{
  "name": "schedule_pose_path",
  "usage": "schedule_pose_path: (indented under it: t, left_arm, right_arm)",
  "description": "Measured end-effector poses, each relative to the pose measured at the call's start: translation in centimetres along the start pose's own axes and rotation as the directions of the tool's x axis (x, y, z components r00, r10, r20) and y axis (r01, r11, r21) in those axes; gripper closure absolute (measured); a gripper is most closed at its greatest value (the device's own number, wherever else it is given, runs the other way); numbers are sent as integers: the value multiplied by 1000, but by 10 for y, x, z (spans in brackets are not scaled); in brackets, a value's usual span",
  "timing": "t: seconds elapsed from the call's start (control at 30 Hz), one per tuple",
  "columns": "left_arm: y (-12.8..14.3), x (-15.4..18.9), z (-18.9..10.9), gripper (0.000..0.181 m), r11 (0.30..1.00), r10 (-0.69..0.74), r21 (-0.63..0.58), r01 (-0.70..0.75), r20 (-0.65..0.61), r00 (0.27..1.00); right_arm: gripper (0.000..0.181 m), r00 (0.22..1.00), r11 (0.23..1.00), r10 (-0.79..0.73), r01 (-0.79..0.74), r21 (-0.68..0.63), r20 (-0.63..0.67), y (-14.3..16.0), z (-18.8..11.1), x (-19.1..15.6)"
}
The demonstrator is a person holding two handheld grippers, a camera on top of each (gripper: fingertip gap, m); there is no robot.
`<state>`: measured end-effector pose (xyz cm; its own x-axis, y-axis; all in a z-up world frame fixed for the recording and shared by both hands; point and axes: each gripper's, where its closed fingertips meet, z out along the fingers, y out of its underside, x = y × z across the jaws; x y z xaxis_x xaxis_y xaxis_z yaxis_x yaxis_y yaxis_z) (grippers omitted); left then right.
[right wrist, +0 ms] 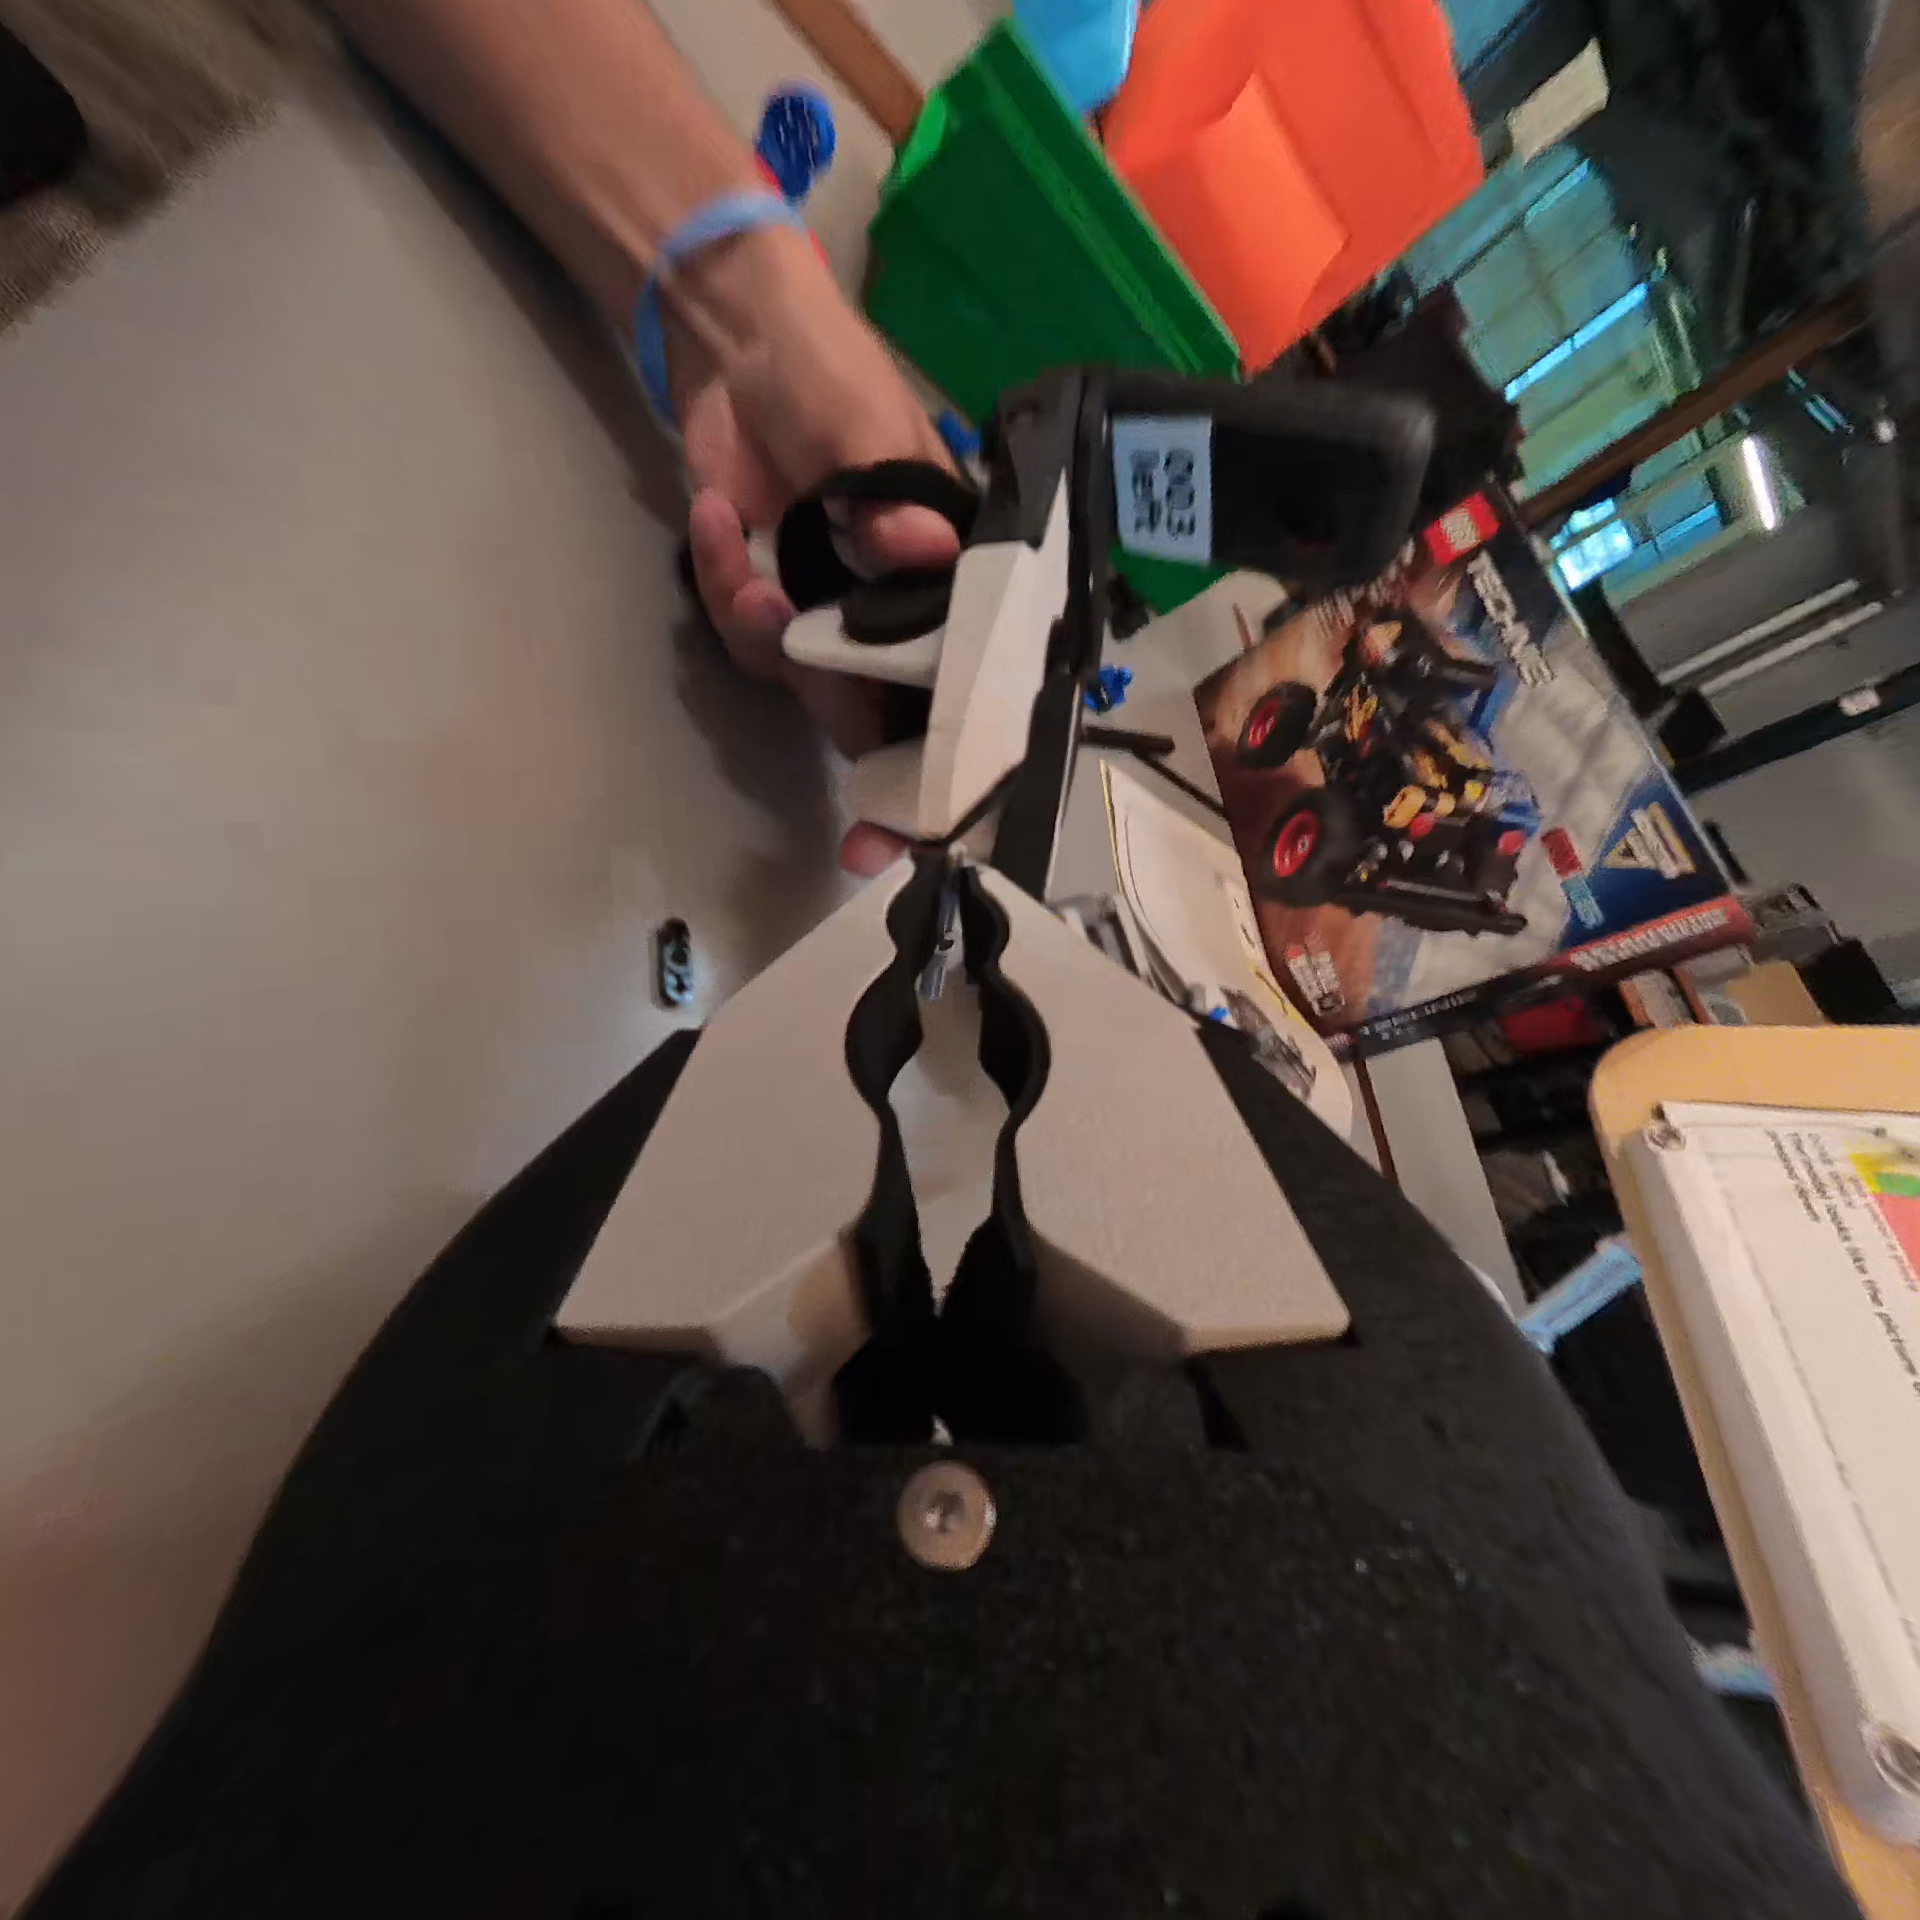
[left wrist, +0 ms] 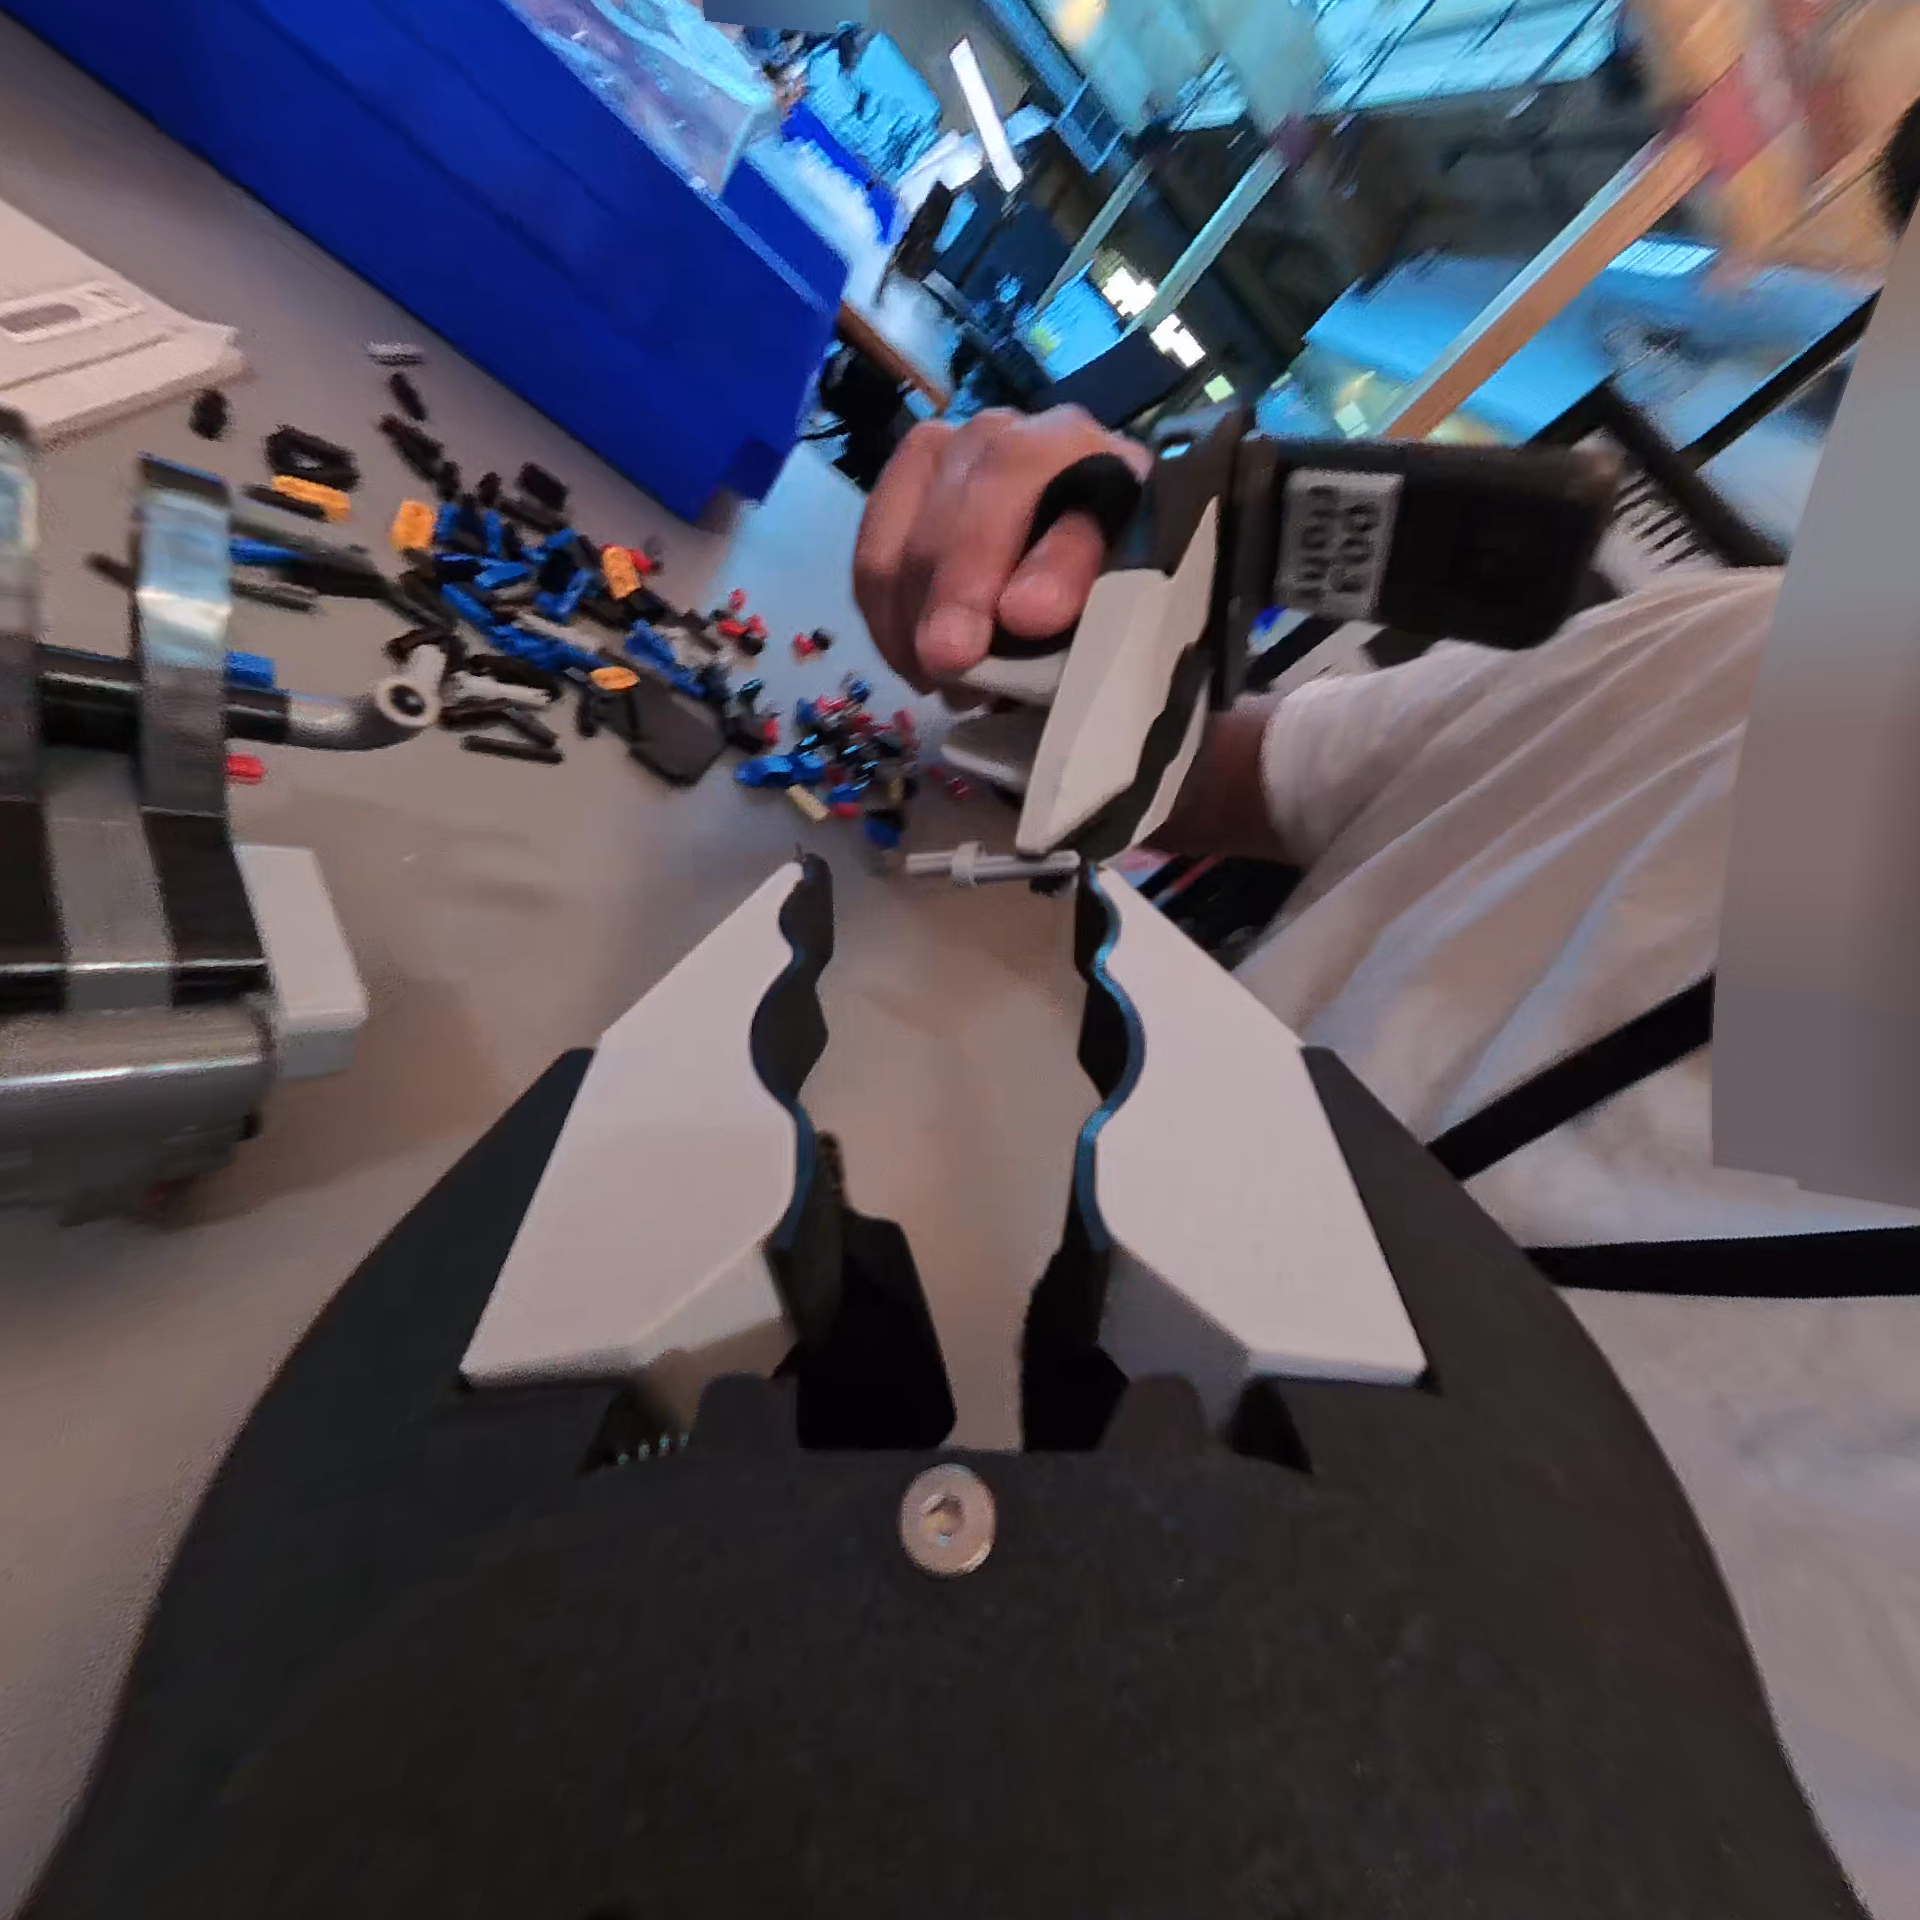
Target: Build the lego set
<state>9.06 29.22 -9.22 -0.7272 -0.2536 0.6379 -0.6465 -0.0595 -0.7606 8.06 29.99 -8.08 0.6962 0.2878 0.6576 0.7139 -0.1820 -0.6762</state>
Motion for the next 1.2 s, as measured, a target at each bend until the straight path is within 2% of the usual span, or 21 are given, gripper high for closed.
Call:
schedule_pose_path:
  t: [0.03,0.1,0.17,0.27,0.37,0.63,1.2]
  left_arm:
    - [-3,6,0,135,999,-31,21,32,-50,998]
    - [-4,15,0,134,996,-78,30,82,-126,989]
    - [-3,22,2,132,994,-103,26,109,-174,979]
    - [0,25,5,133,992,-120,14,125,-197,973]
    - [2,30,7,146,991,-130,3,134,-224,966]
    - [1,33,6,146,984,-167,18,179,-271,948]
    - [1,41,7,147,977,-199,5,212,-326,924]
  right_arm:
    - [178,1000,999,18,-19,39,8,-6,-3,0]
    - [178,999,996,30,-31,87,18,-13,-6,0]
    - [178,1000,997,14,-14,73,-5,-11,-4,2]
    - [178,1000,997,-20,22,79,-18,-14,-4,0]
    - [178,998,993,-47,50,110,-34,-20,-5,-1]
    - [178,999,991,33,-30,128,-28,-22,-5,-1]
    - [177,999,983,36,-32,182,-23,-27,-6,-2]
